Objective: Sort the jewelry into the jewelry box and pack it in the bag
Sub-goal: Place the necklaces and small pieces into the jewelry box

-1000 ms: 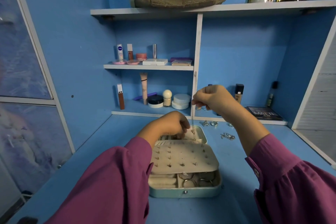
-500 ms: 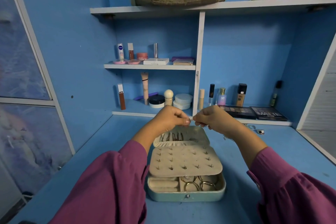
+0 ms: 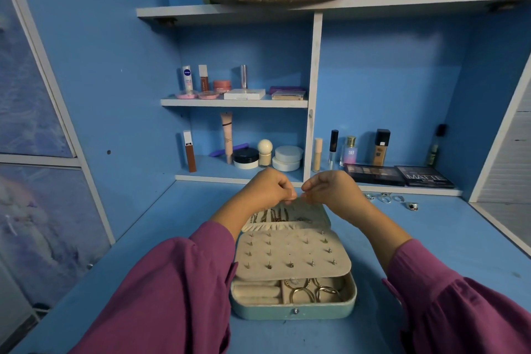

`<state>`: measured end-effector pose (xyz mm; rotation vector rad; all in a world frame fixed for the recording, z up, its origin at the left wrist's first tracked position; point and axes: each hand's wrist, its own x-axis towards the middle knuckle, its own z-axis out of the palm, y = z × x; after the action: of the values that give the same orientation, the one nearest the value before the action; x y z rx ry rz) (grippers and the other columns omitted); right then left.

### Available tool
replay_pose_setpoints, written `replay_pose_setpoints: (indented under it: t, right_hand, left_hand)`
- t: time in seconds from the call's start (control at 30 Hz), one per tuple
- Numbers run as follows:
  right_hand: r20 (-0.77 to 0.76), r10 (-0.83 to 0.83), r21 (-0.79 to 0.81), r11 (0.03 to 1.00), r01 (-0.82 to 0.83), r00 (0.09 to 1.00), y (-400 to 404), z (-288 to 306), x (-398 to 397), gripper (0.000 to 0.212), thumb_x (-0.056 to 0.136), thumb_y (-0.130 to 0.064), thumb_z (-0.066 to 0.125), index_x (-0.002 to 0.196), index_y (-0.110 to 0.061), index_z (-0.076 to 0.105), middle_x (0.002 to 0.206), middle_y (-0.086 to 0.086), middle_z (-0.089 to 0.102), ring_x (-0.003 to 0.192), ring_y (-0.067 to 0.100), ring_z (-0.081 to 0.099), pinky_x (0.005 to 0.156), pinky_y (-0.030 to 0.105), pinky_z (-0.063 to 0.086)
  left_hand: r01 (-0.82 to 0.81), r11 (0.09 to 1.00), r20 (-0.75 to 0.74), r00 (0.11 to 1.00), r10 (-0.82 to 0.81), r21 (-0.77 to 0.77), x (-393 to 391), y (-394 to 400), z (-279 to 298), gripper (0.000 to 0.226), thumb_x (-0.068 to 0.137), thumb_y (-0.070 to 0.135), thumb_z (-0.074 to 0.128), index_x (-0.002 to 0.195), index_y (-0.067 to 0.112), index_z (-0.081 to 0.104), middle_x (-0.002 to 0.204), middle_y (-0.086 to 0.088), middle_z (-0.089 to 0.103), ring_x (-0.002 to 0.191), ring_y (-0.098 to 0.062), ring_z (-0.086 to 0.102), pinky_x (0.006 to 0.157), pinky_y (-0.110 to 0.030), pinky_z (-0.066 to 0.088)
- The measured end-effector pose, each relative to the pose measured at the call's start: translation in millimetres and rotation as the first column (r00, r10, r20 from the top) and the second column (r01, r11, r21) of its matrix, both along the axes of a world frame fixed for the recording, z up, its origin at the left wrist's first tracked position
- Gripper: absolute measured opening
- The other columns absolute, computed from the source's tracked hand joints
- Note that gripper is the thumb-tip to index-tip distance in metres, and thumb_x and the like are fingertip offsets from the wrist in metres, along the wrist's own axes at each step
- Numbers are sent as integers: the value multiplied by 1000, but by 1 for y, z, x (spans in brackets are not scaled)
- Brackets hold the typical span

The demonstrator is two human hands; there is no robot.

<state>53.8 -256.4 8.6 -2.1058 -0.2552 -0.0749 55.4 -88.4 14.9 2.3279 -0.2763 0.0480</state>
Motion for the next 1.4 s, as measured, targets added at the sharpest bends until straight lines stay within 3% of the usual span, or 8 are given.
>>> replay_pose_setpoints:
  t: [0.13, 0.37, 0.57, 0.77, 0.97, 1.1, 1.2, 1.4]
  right_hand:
    - [93, -36, -163, 985, 51, 995, 0, -5, 3, 9, 84, -8, 67, 86, -14, 72, 83, -1, 68, 77, 9, 62, 62, 13, 46]
    - [172, -51, -396, 911, 117, 984, 10, -14, 11, 17, 87, -9, 57, 90, -16, 72, 89, -1, 69, 84, 16, 63, 78, 31, 55]
    - [125, -5, -485, 872, 65, 992, 12, -15, 10, 16, 86, -12, 59, 90, -14, 75, 91, 3, 70, 83, 19, 63, 76, 32, 55]
    - [48, 52, -579, 815, -15, 998, 9, -12, 6, 19, 86, -17, 58, 72, -9, 69, 71, 5, 56, 65, 17, 50, 50, 21, 36]
    - [-2, 103, -552, 829, -87, 995, 4, -8, -1, 21, 83, -24, 63, 80, -6, 74, 80, 10, 65, 66, 14, 52, 55, 23, 40]
    - [-40, 120, -538, 834, -123, 992, 0, -5, -5, 23, 82, -26, 62, 81, -5, 71, 86, 14, 67, 66, 13, 51, 59, 27, 42]
    - [-49, 137, -524, 839, -142, 989, -1, -3, -6, 19, 84, -28, 62, 82, -13, 72, 82, 5, 66, 69, 11, 54, 62, 25, 43]
    - [24, 101, -482, 873, -77, 995, 2, -7, -2, 12, 85, -25, 66, 86, -18, 75, 84, -1, 69, 72, 12, 61, 65, 28, 51]
  left_hand:
    - [-66, 992, 31, 998, 63, 104, 8, 2, -5, 11, 85, 10, 62, 81, 7, 71, 84, 6, 69, 85, -9, 63, 83, -28, 51]
    - [-102, 937, 89, 993, 76, 335, 14, -5, -7, 11, 87, 12, 55, 81, 17, 62, 96, -5, 64, 90, -22, 60, 81, -35, 51]
    - [-51, 923, 79, 997, 22, 381, 13, 0, -11, 15, 85, 14, 57, 82, 27, 62, 96, -1, 61, 92, -20, 58, 81, -34, 50]
    - [8, 845, 68, 996, -53, 535, 5, 4, -17, 26, 88, 21, 50, 97, 25, 74, 92, -2, 54, 100, -18, 40, 81, -32, 43]
    - [18, 897, 65, 997, -52, 442, -12, 4, -15, 26, 82, 17, 50, 68, 14, 71, 80, 1, 48, 94, -16, 38, 73, -31, 38]
    - [43, 930, 42, 997, -62, 364, -19, 3, -16, 24, 83, 16, 50, 76, 11, 73, 91, -5, 55, 100, -18, 40, 86, -36, 44]
    - [34, 944, 45, 998, -52, 328, -20, 4, -17, 25, 84, 16, 51, 80, 11, 75, 94, -4, 56, 102, -18, 41, 88, -36, 44]
    - [-10, 943, 134, 990, -36, 333, -13, 3, -16, 19, 86, 19, 58, 86, 17, 77, 77, 12, 52, 99, -14, 40, 89, -34, 44]
